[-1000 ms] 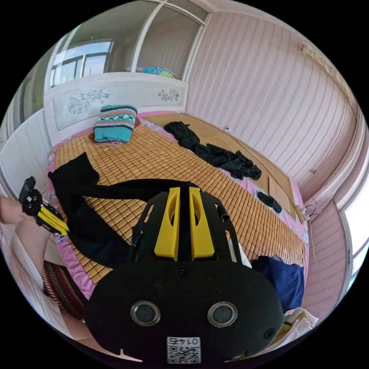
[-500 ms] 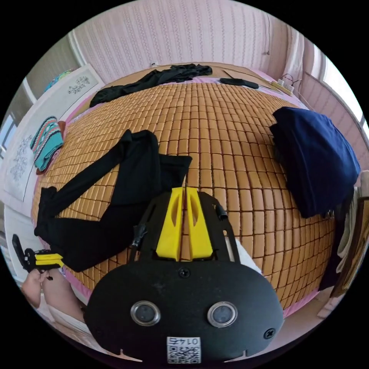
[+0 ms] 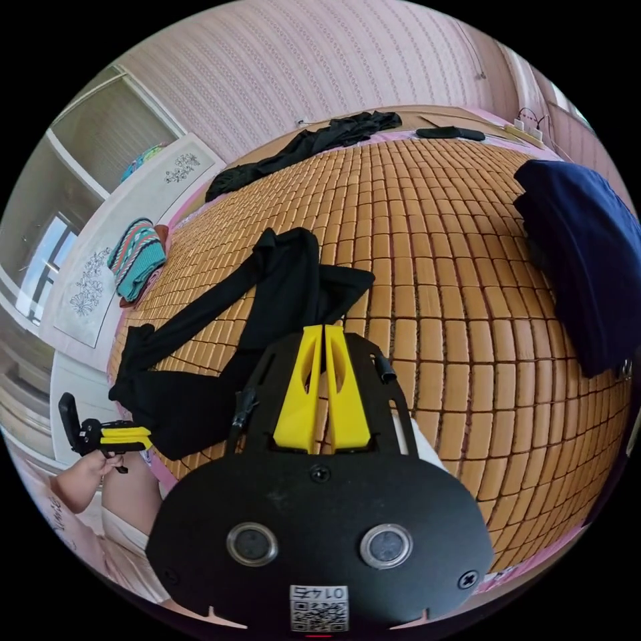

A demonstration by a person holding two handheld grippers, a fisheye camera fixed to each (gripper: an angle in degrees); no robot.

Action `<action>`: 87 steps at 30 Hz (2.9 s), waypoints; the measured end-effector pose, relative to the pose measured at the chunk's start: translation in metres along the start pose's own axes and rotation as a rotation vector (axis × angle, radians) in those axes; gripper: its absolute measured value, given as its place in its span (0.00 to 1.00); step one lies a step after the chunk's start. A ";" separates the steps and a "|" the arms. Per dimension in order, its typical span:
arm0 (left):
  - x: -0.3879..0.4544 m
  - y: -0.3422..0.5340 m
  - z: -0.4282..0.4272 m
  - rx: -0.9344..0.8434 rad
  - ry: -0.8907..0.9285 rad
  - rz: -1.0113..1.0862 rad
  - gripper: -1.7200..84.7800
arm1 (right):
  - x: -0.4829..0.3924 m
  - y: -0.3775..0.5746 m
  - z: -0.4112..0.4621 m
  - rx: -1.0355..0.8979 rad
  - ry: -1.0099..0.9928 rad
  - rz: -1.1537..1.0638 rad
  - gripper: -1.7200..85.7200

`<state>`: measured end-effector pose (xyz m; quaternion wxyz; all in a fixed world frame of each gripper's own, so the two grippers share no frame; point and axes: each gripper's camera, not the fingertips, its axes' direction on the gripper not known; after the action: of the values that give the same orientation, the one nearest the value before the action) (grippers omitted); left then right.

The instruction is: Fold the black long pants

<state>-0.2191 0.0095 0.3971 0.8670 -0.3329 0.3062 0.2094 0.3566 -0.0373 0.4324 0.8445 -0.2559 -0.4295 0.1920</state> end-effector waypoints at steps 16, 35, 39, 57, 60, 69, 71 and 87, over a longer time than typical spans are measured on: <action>0.022 -0.017 -0.033 0.162 0.123 0.135 0.07 | 0.055 0.061 -0.174 0.019 0.226 0.222 0.05; -0.007 -0.032 -0.021 -0.065 -0.017 0.143 0.08 | 0.056 0.054 -0.142 -0.362 0.322 -0.007 0.01; -0.023 -0.035 -0.033 -0.050 0.090 0.095 0.08 | 0.058 0.035 -0.156 -0.384 0.271 0.027 0.03; -0.153 -0.047 -0.092 0.099 -0.250 -0.201 0.11 | -0.017 -0.125 -0.086 -0.298 0.078 -0.143 0.05; -0.156 -0.046 -0.097 0.100 -0.231 -0.195 0.10 | -0.021 -0.136 -0.110 -0.328 -0.007 -0.203 0.04; -0.196 -0.049 -0.160 0.241 -0.247 -0.259 0.10 | 0.001 -0.176 -0.206 -0.422 0.076 -0.213 0.03; -0.204 -0.058 -0.155 0.198 -0.336 -0.256 0.10 | 0.005 -0.179 -0.203 -0.479 0.131 -0.197 0.03; -0.255 -0.086 -0.154 0.094 -0.337 -0.391 0.07 | 0.017 -0.189 -0.206 -0.406 0.228 -0.008 0.05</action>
<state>-0.4147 -0.1990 0.5158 0.9441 -0.3057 0.0968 0.0761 0.5557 -0.2333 0.4534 0.8194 -0.4389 -0.3624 0.0682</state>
